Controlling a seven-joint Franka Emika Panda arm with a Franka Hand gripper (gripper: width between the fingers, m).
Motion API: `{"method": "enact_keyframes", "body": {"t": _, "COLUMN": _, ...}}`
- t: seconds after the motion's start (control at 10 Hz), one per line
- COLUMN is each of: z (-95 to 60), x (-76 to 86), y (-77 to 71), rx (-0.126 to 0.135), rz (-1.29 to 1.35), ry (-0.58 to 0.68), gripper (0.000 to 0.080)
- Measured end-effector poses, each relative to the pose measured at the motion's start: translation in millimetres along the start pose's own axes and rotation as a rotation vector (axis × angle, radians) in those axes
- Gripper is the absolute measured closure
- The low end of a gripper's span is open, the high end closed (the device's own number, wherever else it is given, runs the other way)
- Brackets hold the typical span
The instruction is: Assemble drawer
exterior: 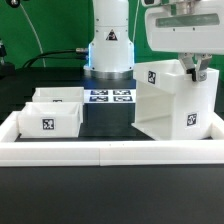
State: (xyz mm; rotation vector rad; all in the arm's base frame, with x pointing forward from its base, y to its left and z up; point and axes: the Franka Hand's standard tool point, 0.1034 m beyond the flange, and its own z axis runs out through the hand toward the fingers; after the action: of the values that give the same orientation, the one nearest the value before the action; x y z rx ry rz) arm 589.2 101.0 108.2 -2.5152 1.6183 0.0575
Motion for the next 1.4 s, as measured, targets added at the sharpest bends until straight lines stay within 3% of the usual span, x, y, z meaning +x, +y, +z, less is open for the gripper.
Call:
{"method": "enact_keyframes", "body": {"t": 0.3, "z": -1.6, "x": 8.2, "y": 4.3, "rx": 0.004, "rz": 0.302, "ry": -0.016, "gripper": 0.0759}}
{"method": "enact_keyframes", "body": {"t": 0.7, "z": -2.2, "x": 4.7, "y": 1.9, "rx": 0.013, "rz": 0.523, "ry": -0.038, "gripper": 0.0758}}
{"method": "enact_keyframes", "body": {"t": 1.0, "z": -1.0, "x": 6.0, "y": -1.7, "rx": 0.017, "rz": 0.420, "ry": -0.038, "gripper": 0.0758}}
{"method": "enact_keyframes", "body": {"t": 1.4, "z": 1.2, "x": 18.2, "y": -24.8, "rx": 0.044, "rz": 0.423, "ry": -0.035, "gripper": 0.0759}}
